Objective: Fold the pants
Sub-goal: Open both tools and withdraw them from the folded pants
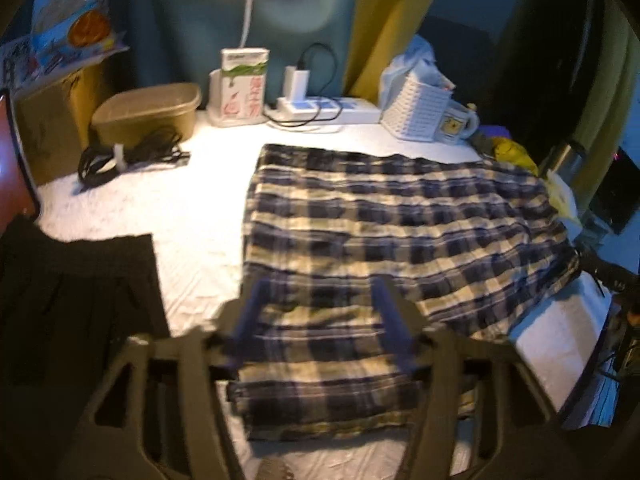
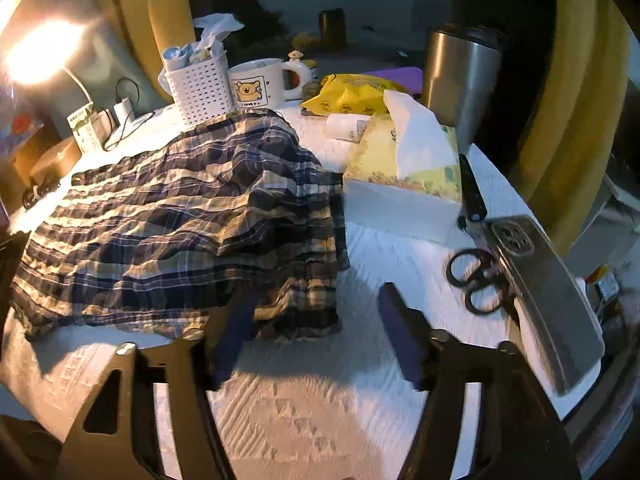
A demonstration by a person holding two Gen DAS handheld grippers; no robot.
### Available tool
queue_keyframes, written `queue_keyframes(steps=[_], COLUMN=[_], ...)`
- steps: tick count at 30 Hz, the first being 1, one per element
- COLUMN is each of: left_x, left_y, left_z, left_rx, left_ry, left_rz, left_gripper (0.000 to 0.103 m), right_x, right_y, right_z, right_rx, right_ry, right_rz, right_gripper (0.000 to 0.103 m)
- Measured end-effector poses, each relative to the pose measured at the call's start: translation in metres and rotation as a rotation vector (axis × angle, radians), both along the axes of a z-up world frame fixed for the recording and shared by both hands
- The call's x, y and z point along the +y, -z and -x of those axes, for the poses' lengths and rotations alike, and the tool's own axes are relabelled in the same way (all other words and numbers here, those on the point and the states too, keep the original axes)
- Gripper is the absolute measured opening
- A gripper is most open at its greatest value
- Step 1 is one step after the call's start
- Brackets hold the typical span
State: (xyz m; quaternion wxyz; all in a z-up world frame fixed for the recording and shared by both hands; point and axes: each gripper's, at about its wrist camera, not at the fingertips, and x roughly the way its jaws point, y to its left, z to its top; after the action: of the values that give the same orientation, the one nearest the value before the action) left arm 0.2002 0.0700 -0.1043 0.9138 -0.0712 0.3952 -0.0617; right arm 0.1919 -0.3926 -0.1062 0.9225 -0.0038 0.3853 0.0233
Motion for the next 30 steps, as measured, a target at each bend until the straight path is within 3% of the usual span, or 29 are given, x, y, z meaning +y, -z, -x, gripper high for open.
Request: queue_keyframes(steps=[2, 4, 10, 13, 24, 25, 26, 27, 30], left_x=[-0.006, -0.006, 0.001, 0.008, 0.016, 0.015, 0.013, 0.010, 0.006], left_y=[0.001, 0.007, 0.017, 0.021, 0.018, 0.017, 0.017, 0.016, 0.014], left_z=[-0.002, -0.002, 0.004, 0.006, 0.000, -0.002, -0.004, -0.005, -0.010], left_rx=[-0.005, 0.016, 0.056, 0.072, 0.086, 0.088, 0.088, 0.088, 0.089], left_ry=[0.011, 0.022, -0.011, -0.038, -0.127, -0.128, -0.127, -0.124, -0.115], left_rz=[-0.012, -0.007, 0.007, 0.018, 0.029, 0.026, 0.023, 0.019, 0.017], left_gripper=[0.083, 0.085, 0.086, 0.086, 0.086, 0.086, 0.086, 0.086, 0.086], right_x=[0.001, 0.004, 0.011, 0.014, -0.012, -0.015, -0.016, -0.018, -0.024], right_y=[0.004, 0.012, 0.031, 0.033, 0.033, 0.034, 0.035, 0.036, 0.039], right_z=[0.004, 0.007, 0.000, -0.012, -0.083, -0.086, -0.091, -0.094, -0.102], right_rx=[0.016, 0.040, 0.110, 0.086, 0.059, 0.054, 0.056, 0.060, 0.052], right_ry=[-0.005, -0.006, -0.039, -0.036, 0.016, 0.016, 0.006, 0.003, -0.014], right_rz=[-0.036, -0.068, -0.243, -0.278, -0.550, -0.584, -0.599, -0.601, -0.634], right_gripper=[0.072, 0.072, 0.072, 0.072, 0.072, 0.069, 0.050, 0.023, 0.014])
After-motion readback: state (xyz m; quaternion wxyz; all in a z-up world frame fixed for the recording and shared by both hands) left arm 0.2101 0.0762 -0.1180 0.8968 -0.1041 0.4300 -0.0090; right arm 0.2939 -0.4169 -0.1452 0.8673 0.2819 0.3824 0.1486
